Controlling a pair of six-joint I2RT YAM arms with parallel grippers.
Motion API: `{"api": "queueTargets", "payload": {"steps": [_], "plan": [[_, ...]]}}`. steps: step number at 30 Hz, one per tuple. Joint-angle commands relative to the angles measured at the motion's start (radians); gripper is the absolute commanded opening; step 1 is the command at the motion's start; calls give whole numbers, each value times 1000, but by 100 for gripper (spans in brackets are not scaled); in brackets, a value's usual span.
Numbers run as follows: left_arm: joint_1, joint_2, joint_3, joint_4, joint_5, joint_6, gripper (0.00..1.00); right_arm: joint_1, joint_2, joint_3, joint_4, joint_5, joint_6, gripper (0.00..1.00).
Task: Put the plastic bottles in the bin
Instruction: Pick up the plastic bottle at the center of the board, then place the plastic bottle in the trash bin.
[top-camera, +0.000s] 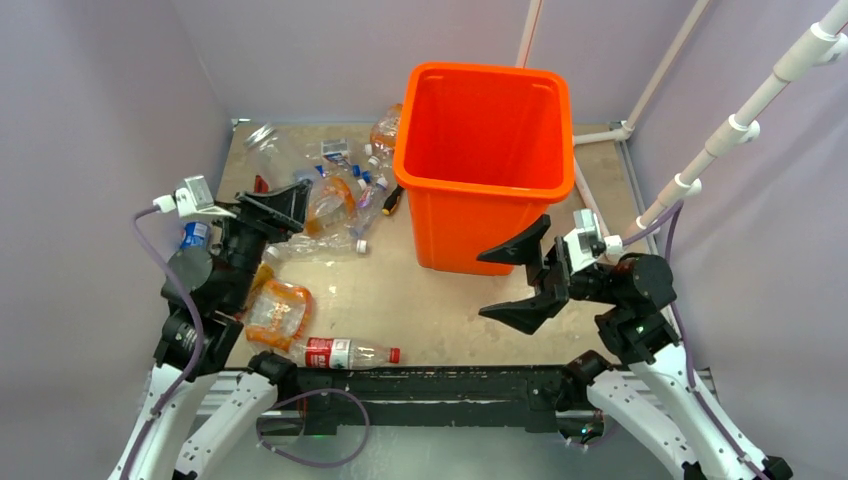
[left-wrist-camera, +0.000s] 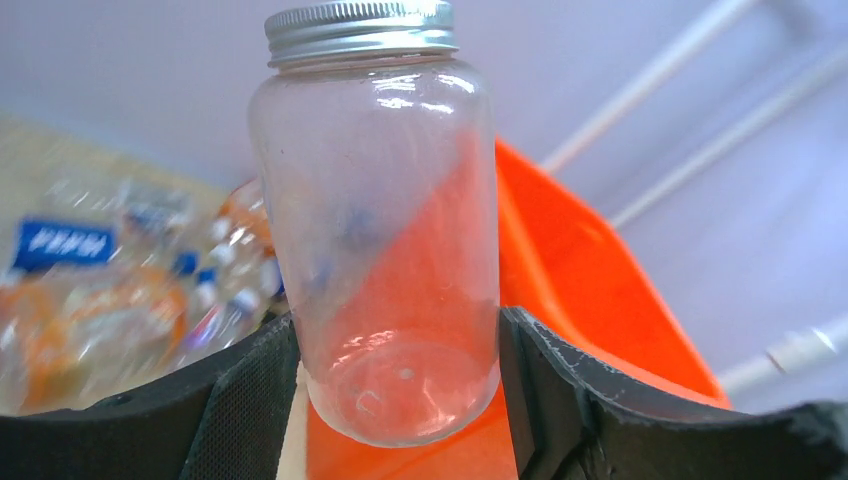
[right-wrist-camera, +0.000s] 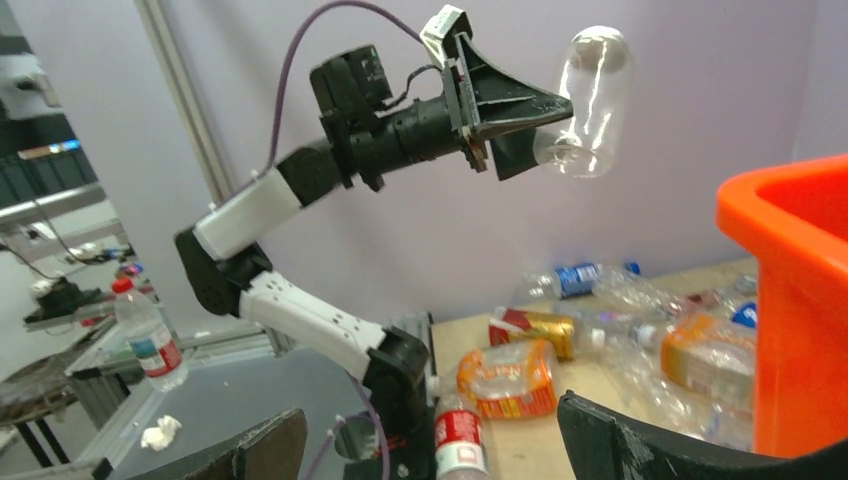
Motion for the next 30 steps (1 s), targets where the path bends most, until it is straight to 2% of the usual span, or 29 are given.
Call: {"api": "queueTargets", "payload": {"steps": [1,6,9,12,17,19,22,25,30], "plan": [[4,4,29,334,349,202,3,5,42,77,207,-55,131,99],[3,113,70,567,763,176,0,6,136,176,307,-46,198,98],[3,187,74,730,926,93,0,10,197,271,297,-39,183,99],[3,234,66,851,1000,37,0,20,229,348,277,23,146,99],[3,284,52,1014,1128,-43,0,21,259,378,318,322,141,99],[2,292,49,1048,1161,-51,0,20,296,408,312,388,142,99],[2,303,65,1058,1205,-46,0,23,398,518,277,348,137,99],[-12,321,105,971,1219,19,0,46,471,604,238,322,124,99],[-72,382,132,925,1231,91,0,73,504,624,265,331,140,99]]}}
